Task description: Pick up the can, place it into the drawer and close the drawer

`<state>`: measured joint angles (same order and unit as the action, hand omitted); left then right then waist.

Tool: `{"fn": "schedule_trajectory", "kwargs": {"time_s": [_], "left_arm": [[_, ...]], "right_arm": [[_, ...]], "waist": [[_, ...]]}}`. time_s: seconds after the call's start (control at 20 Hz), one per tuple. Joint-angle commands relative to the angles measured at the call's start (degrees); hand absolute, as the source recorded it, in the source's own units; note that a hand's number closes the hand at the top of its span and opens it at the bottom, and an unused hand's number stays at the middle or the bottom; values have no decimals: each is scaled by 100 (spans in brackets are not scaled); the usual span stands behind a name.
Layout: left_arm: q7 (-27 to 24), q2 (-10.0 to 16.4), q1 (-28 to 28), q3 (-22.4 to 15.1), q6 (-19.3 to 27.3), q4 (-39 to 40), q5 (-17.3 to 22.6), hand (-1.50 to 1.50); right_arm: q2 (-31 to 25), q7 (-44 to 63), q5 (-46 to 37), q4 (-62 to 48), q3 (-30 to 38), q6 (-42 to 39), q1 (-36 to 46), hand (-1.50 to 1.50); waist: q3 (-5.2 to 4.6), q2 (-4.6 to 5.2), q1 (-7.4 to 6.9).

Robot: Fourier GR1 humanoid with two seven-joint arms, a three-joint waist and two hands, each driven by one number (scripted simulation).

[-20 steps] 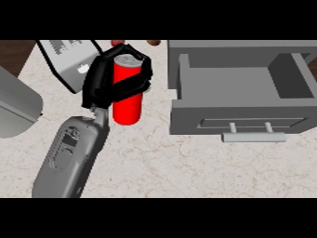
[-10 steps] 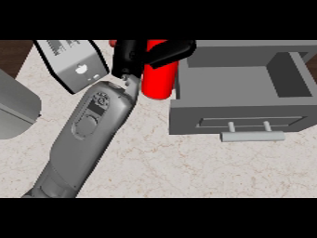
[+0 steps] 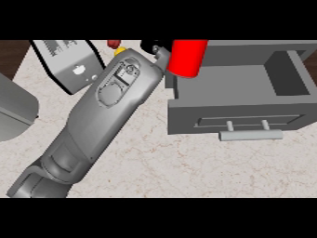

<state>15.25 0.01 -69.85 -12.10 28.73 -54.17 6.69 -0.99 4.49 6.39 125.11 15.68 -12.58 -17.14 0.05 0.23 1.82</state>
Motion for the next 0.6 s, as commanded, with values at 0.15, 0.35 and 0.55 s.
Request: {"fn": "schedule_trajectory", "kwargs": {"time_s": [0.15, 0.35, 0.55], "left_arm": [[-190, -1, -892, -129, 170, 1174, 469, 150], [-530, -1, -1113, -487, 338, 1694, 840, 150], [-858, -1, -1397, -600, 406, 2272, 1077, 150]], "right_arm": [[-136, 410, 103, 216, 58, 9, 136, -150], [-212, 423, 84, -89, 42, 23, 460, -150], [-114, 341, -218, -301, -155, 183, 770, -150]], "waist": [[0, 10, 46], [3, 27, 102], [6, 72, 189]]}}
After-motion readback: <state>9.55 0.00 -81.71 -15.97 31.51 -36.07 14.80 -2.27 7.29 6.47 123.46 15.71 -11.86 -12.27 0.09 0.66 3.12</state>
